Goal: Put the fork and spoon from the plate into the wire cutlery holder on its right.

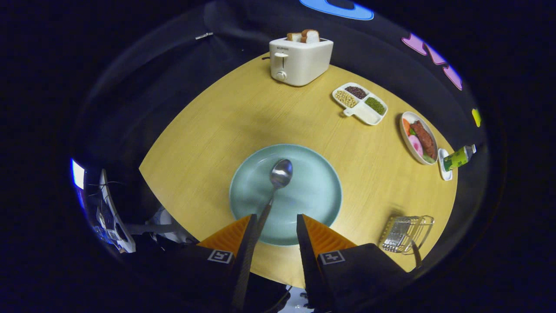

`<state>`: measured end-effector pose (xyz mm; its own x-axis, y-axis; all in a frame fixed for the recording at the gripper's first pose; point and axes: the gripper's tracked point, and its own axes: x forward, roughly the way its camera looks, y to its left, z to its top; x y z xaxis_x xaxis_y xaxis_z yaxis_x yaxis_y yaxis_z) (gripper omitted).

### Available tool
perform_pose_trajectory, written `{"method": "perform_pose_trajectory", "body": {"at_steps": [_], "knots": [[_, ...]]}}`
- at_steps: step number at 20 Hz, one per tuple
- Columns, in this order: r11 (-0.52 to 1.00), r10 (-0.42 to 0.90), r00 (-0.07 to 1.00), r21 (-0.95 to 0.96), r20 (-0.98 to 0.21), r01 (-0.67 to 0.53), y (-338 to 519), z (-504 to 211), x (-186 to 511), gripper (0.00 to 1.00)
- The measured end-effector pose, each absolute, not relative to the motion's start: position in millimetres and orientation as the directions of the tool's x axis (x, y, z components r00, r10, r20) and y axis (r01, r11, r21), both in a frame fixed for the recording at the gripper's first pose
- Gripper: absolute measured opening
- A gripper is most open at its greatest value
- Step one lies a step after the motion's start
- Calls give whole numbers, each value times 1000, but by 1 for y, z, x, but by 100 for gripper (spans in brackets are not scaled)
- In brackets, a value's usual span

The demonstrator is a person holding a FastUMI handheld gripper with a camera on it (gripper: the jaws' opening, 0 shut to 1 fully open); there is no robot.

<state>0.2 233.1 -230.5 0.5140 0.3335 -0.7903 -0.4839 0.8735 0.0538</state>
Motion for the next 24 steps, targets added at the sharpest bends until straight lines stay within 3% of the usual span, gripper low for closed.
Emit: {"method": "perform_pose_trajectory", "body": {"at_steps": [9,12,15,21,24], "knots": [[898,229,469,-1,-853,-440,254,-295,20,57],[916,204,458,3,-865,-402,253,-307,25,25],[906,221,447,13,-867,-424,253,-309,28,11],[907,329,462,139,-824,-397,248,-281,19,10],[915,307,487,114,-818,-387,225,-269,21,9]]}}
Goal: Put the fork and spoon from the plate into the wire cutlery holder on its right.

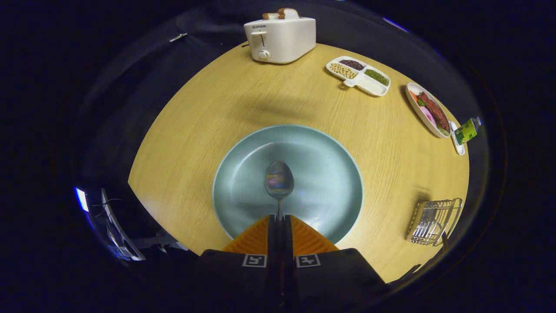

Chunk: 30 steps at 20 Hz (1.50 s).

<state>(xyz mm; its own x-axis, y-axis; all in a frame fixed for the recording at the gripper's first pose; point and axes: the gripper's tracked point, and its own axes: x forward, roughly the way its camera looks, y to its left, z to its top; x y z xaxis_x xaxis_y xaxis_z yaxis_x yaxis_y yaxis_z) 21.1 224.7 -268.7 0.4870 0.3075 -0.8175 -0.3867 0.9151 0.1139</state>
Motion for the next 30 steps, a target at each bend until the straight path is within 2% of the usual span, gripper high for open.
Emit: {"method": "perform_pose_trajectory", "body": {"at_steps": [9,12,16,19,23,27,30], "knots": [[918,345,514,167,-786,-361,216,-248,16,7],[903,395,529,213,-752,-372,219,-224,16,7],[905,387,569,178,-726,-388,177,-182,14,7],[930,322,608,120,-726,-348,107,-150,13,7],[956,197,602,17,-774,-292,6,-140,3,7],[968,96,537,-48,-838,-248,-63,-155,-9,7],[959,47,459,-88,-887,-268,-85,-179,-10,7]]}}
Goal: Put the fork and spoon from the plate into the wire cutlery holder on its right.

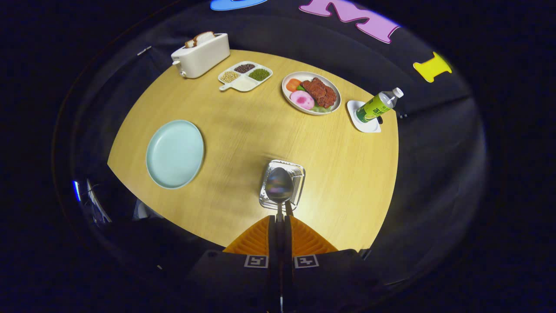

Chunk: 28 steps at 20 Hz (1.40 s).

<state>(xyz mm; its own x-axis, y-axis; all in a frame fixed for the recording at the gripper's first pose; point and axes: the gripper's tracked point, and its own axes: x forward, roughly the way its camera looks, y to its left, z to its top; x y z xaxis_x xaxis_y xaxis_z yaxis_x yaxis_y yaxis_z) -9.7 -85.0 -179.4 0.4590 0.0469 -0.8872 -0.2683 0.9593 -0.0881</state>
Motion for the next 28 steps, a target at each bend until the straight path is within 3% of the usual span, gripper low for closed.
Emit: {"method": "perform_pose_trajectory", "body": {"at_steps": [9,17,20,21,22,25,26,28], "knots": [[881,-14,245,-128,-969,-455,-82,-234,12,7],[818,-48,196,-151,-979,-556,-72,-255,30,7],[812,-50,197,-155,-979,-563,-73,-256,29,14],[813,-52,208,-162,-977,-560,-75,-255,30,17],[817,-46,222,-165,-974,-553,-76,-252,27,37],[839,-17,269,-160,-963,-520,-75,-243,21,56],[853,3,293,-150,-956,-501,-74,-239,18,75],[880,34,358,-142,-933,-454,-74,-230,14,96]]}}
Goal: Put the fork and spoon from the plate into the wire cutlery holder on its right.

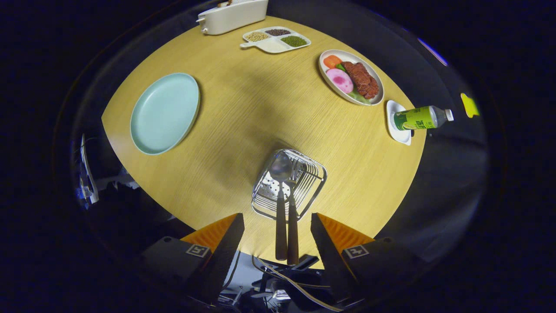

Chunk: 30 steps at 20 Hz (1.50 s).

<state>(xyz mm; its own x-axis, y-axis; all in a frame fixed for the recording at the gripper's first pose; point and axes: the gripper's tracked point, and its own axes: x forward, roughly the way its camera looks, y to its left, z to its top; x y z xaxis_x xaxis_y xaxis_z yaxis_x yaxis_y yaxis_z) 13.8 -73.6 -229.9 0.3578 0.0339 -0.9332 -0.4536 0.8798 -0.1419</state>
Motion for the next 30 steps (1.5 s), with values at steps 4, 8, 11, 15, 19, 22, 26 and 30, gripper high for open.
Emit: {"method": "perform_pose_trajectory", "body": {"at_steps": [4,8,11,15,19,22,26,30], "knots": [[932,74,536,-133,-841,-337,-71,-198,9,98],[967,122,693,-73,-710,-245,-68,-153,7,99],[978,146,814,-42,-562,-204,-68,-101,8,99],[988,124,924,-37,-362,-147,-79,-45,-3,99],[984,166,964,-33,-210,-176,-69,-20,-25,98],[977,204,970,-32,-135,-210,-62,-18,-37,98],[974,217,974,-44,-71,-221,-68,-22,-43,98],[960,273,960,-43,-55,-276,-61,-32,-54,98]]}}
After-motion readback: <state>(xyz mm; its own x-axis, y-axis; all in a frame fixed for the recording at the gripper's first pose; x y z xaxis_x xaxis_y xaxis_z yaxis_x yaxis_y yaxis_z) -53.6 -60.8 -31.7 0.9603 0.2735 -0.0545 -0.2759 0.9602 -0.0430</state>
